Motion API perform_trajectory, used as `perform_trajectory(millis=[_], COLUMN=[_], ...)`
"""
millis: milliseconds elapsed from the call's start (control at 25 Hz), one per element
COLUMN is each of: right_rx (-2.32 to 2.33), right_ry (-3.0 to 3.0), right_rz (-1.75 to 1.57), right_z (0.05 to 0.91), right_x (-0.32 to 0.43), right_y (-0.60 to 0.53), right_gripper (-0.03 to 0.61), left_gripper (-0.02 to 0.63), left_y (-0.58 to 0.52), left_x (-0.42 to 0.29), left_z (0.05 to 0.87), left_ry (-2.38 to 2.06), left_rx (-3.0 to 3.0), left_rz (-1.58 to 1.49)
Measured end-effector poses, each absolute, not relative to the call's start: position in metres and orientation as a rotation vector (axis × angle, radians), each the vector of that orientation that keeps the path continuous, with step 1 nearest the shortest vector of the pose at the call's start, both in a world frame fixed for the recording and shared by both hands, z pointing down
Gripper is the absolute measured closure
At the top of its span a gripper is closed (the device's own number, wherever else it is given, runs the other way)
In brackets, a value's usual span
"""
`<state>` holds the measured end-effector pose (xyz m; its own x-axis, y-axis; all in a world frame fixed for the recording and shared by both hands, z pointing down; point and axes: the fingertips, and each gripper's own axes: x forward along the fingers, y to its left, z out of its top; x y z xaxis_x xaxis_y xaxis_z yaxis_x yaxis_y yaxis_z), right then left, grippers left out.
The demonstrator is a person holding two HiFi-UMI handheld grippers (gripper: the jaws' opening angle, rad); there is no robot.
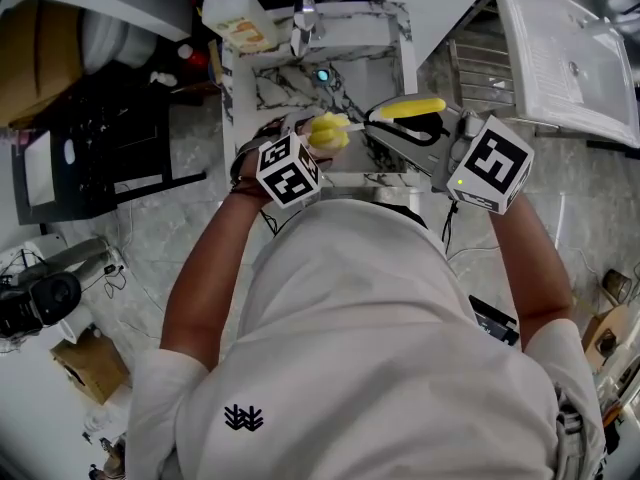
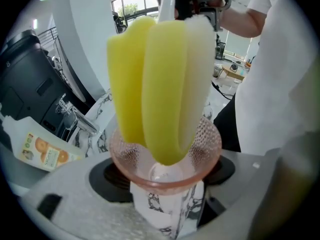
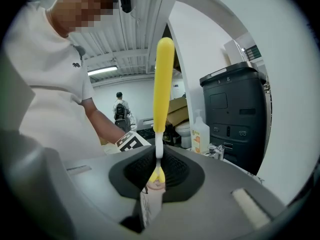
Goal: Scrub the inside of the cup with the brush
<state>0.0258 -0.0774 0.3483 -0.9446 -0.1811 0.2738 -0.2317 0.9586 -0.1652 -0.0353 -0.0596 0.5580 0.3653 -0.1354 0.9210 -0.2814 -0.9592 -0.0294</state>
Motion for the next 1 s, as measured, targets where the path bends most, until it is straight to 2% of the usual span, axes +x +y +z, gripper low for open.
perform_trajectory(millis=[600, 1000], right_rx=[0.099, 0.139], right_ry=[-2.788, -2.794], right_rz=[0.164, 0.167], right_z=[0.384, 0.377], right_x=[-0.019, -0.007], right_y=[-0.057, -0.066], right_gripper=[0.537, 0.535], left_gripper=[0.235, 0.235], left_y=[-0.047, -0.041], left_x=[-0.018, -0.02], left_z=[0.547, 0.557], left_ry=[-0.191, -0.114], left_rx=[2.555, 2.54], left_rz=[1.636, 1.704])
